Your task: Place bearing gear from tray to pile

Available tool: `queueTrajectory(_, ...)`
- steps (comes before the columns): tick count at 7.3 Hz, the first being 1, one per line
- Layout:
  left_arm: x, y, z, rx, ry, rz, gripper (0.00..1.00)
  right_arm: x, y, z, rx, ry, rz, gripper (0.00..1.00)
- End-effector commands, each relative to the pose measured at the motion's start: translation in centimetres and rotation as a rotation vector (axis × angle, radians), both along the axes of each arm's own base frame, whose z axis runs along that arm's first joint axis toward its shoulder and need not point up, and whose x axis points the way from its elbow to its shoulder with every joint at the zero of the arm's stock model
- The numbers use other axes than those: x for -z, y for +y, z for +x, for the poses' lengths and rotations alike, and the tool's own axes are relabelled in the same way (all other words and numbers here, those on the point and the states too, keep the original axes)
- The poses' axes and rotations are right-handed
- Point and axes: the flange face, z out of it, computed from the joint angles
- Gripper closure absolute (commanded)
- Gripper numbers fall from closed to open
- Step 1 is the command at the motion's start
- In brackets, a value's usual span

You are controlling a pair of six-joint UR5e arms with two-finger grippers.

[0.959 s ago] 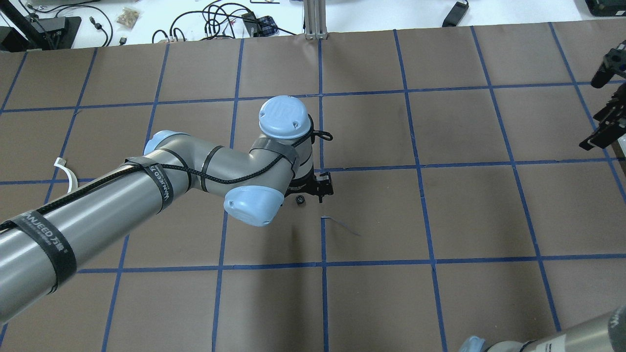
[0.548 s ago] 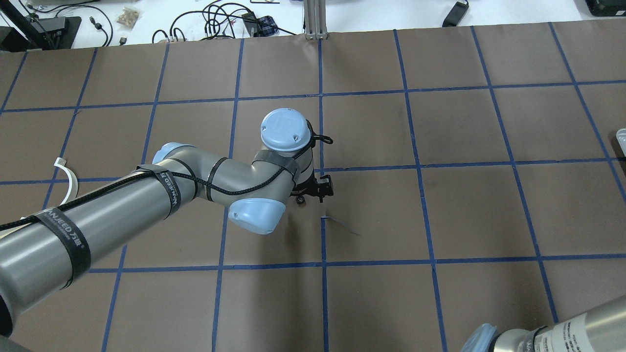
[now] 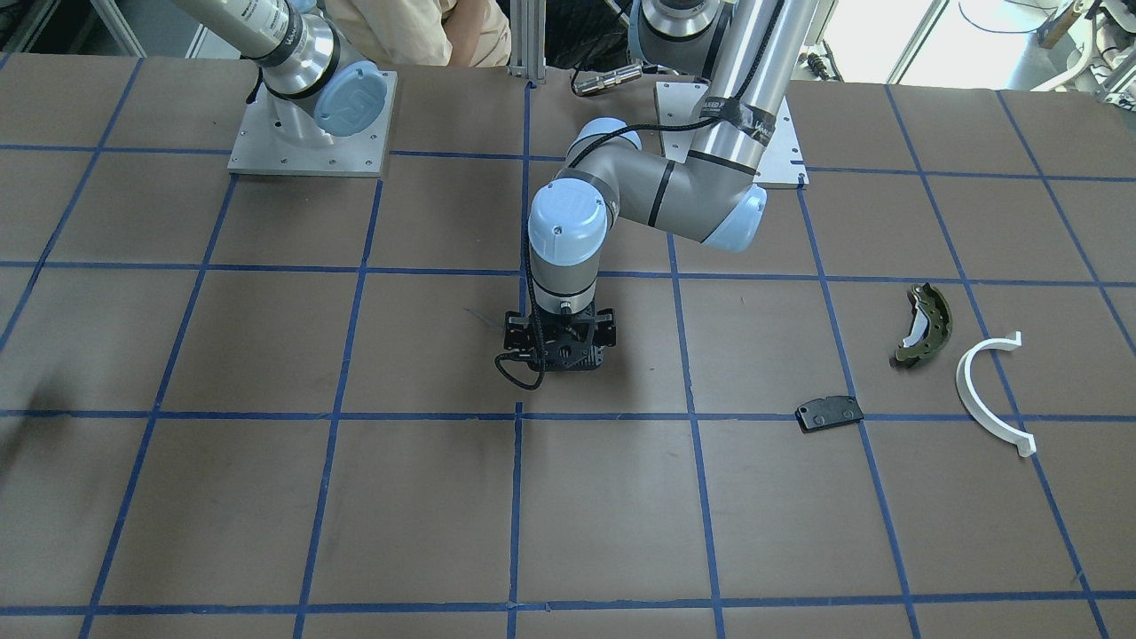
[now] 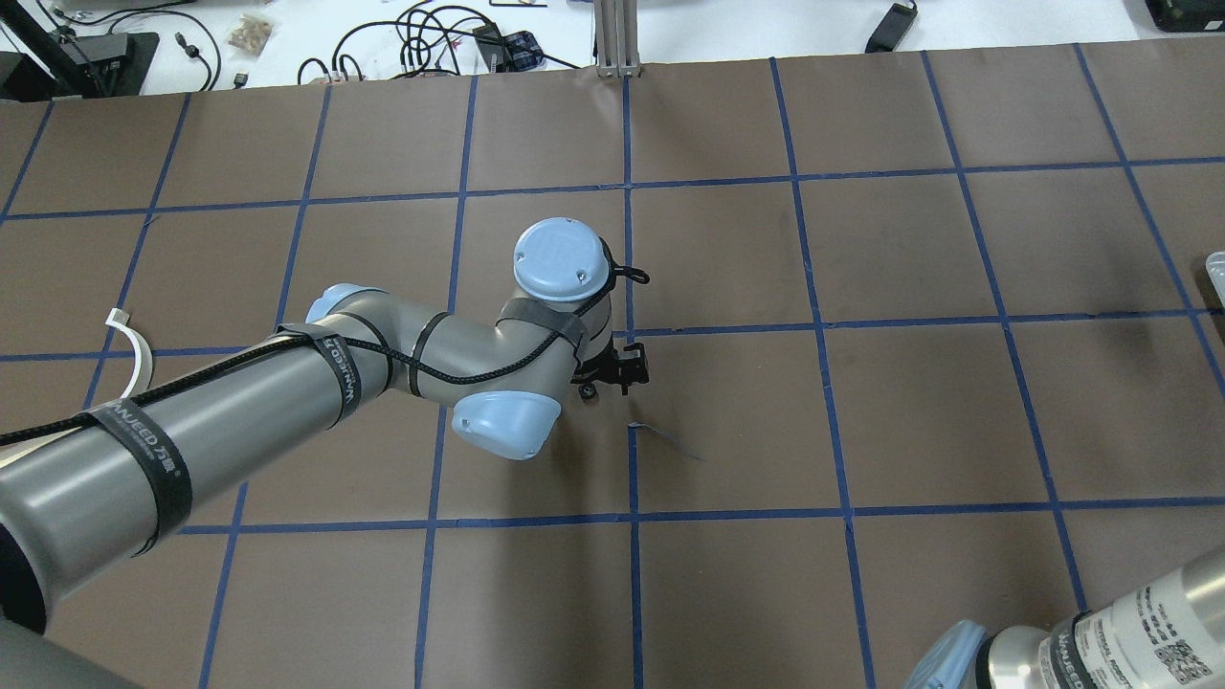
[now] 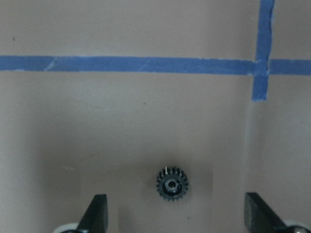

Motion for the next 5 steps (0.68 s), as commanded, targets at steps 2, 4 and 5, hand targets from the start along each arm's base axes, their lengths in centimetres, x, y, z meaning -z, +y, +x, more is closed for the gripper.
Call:
queueTrajectory(2, 0.3, -0.3, -0.1, 0.011, -0.001, -0.003, 0.27, 2.9, 0.6, -1.2, -0.074, -0.010, 0.046, 0.09)
queueTrajectory(4, 0.2, -0.3, -0.1, 0.011, 0.000, -0.002, 0.51, 3.5, 0.9, -1.6, -0.094, 0.003, 0.079, 0.11)
queueTrajectory(5, 0.3, -0.2, 0.1, 0.008, -0.002, -0.001, 0.66, 3.7, 1.0, -1.6, -0.090, 0.007, 0.089, 0.15)
